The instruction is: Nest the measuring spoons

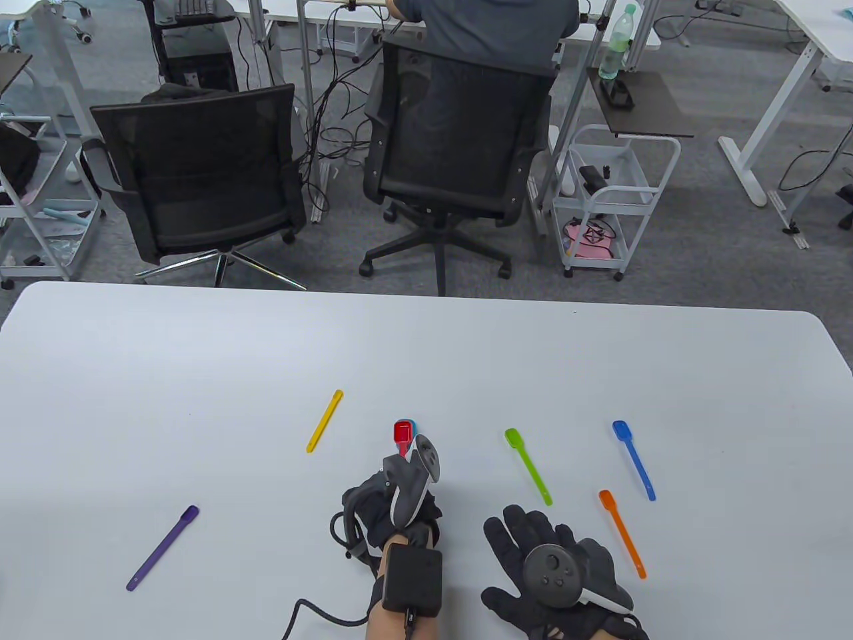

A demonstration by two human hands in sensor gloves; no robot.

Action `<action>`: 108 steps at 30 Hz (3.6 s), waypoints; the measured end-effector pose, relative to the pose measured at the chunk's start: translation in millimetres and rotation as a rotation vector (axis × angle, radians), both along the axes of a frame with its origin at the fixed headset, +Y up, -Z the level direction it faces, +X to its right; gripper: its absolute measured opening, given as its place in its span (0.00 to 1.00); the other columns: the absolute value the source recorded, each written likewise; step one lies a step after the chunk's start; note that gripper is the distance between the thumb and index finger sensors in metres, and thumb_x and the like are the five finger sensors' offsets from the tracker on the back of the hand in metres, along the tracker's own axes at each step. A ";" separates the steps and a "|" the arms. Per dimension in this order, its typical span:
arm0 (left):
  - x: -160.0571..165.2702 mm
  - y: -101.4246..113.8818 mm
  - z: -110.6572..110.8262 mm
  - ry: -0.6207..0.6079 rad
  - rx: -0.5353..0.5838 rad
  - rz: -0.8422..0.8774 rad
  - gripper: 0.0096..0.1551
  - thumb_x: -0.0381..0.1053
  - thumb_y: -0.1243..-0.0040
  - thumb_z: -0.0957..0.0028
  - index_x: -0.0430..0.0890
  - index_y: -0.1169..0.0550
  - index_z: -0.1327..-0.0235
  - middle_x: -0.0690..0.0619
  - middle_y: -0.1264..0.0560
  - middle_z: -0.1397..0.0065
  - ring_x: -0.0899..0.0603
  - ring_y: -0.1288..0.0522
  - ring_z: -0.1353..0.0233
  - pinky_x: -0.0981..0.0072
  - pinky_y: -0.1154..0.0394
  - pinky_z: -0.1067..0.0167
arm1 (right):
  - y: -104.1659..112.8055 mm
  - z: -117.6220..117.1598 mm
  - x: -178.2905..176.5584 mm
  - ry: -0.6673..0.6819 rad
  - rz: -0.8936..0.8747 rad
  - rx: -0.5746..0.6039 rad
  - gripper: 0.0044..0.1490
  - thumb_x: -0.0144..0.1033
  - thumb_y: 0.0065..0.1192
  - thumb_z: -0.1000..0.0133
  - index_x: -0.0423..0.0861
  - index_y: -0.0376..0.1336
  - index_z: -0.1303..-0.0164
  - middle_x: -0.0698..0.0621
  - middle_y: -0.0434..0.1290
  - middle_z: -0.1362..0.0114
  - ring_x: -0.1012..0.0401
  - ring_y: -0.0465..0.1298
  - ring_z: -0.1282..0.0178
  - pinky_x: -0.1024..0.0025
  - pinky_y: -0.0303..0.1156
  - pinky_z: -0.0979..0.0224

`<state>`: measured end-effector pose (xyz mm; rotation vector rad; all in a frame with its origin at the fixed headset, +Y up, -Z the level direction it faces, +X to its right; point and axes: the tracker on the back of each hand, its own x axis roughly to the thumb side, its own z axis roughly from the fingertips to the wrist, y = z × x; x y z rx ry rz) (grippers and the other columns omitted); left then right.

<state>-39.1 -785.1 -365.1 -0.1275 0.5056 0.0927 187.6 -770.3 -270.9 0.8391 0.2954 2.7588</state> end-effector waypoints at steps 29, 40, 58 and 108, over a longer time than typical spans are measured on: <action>4.3 2.4 2.4 -0.007 -0.007 0.008 0.35 0.66 0.26 0.52 0.38 0.12 0.48 0.64 0.16 0.71 0.51 0.15 0.66 0.34 0.28 0.35 | 0.1 -0.8 1.3 0.002 -0.012 -0.004 0.60 0.67 0.58 0.52 0.46 0.42 0.20 0.34 0.42 0.15 0.28 0.49 0.20 0.20 0.47 0.32; 5.2 5.0 5.0 -0.006 -0.023 0.016 0.35 0.66 0.26 0.51 0.38 0.12 0.48 0.63 0.16 0.71 0.51 0.15 0.66 0.33 0.28 0.35 | -0.2 -1.3 0.9 0.003 -0.012 -0.009 0.59 0.67 0.59 0.52 0.46 0.42 0.20 0.34 0.42 0.15 0.28 0.49 0.21 0.20 0.47 0.32; 7.6 1.8 4.5 -0.008 -0.036 0.023 0.35 0.66 0.27 0.51 0.38 0.13 0.48 0.63 0.16 0.71 0.51 0.15 0.66 0.33 0.28 0.35 | -0.1 -1.8 0.5 0.002 -0.012 -0.016 0.59 0.66 0.59 0.52 0.46 0.42 0.20 0.33 0.43 0.15 0.28 0.49 0.21 0.20 0.47 0.32; -105.0 67.4 95.0 -0.397 0.189 0.115 0.57 0.75 0.34 0.53 0.44 0.33 0.17 0.51 0.22 0.27 0.32 0.23 0.25 0.20 0.46 0.26 | -3.0 -5.1 4.2 -0.055 0.019 -0.058 0.59 0.66 0.59 0.52 0.46 0.42 0.20 0.33 0.43 0.16 0.28 0.50 0.21 0.20 0.47 0.32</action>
